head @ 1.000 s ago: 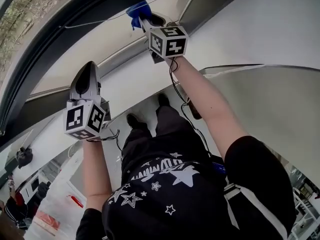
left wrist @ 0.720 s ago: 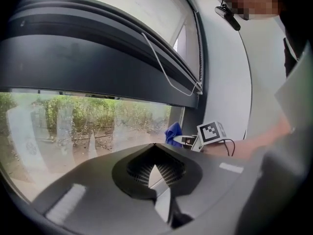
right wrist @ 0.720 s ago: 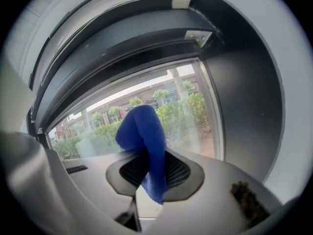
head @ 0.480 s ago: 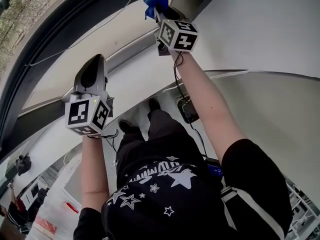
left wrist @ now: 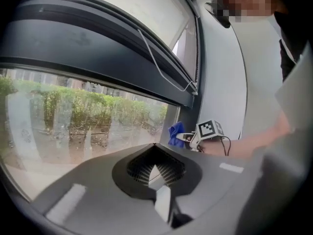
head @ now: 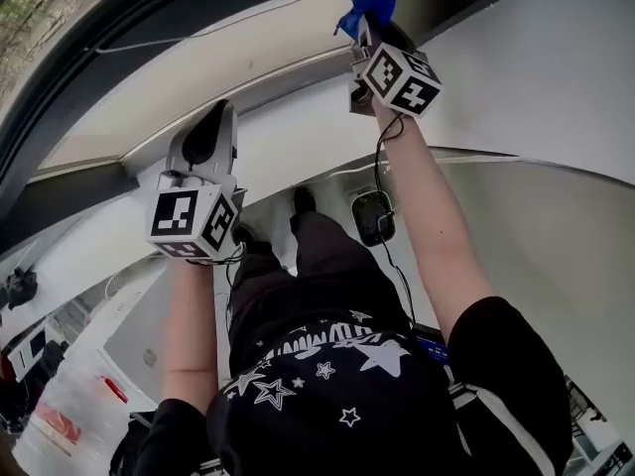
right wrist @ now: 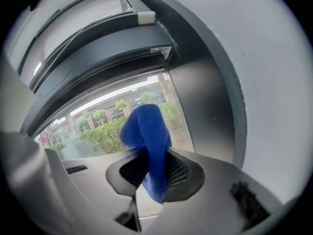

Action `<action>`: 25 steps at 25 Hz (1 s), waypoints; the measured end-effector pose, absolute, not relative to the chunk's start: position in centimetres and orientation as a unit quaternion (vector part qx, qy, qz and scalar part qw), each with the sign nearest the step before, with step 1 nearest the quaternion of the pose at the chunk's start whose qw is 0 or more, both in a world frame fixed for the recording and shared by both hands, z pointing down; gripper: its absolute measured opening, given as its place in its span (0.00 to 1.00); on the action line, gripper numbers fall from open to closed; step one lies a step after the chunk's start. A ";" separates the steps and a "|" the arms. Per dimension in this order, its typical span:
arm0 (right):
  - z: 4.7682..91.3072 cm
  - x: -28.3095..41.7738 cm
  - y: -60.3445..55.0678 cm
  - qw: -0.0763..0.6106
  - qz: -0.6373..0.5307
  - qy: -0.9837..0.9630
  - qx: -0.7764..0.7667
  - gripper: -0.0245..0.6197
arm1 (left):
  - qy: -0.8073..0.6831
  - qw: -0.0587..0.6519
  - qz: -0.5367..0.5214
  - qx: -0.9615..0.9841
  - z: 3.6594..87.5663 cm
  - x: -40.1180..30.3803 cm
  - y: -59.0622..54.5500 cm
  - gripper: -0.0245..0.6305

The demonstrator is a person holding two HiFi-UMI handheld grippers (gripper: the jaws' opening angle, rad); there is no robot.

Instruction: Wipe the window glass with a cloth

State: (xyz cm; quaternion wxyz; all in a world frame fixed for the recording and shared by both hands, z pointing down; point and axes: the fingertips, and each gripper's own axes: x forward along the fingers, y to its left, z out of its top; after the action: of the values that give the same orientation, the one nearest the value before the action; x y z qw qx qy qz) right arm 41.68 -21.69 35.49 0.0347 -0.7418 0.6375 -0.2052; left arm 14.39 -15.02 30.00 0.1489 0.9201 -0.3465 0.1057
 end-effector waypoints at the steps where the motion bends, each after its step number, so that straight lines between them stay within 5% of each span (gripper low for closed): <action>1: 35.3 40.9 -21.4 0.034 -0.203 0.641 -0.739 0.15 | -0.353 0.152 0.101 0.917 30.2 13.3 -15.0 0.05; 17: 39.3 7.2 -20.2 -0.029 -0.220 0.761 -0.610 0.15 | -0.526 0.191 0.068 0.826 35.6 -18.4 -13.7 0.05; 25: 41.3 -10.1 -21.9 -0.048 -0.224 0.822 -0.522 0.15 | -0.546 0.193 0.049 0.814 37.1 -27.2 -14.2 0.05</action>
State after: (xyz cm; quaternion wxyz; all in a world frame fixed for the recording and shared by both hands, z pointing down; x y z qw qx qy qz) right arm -10.15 -21.91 41.27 -0.0485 -0.5220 0.8215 -0.2242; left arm -27.21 -14.24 37.13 0.1929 0.8138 -0.5461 0.0488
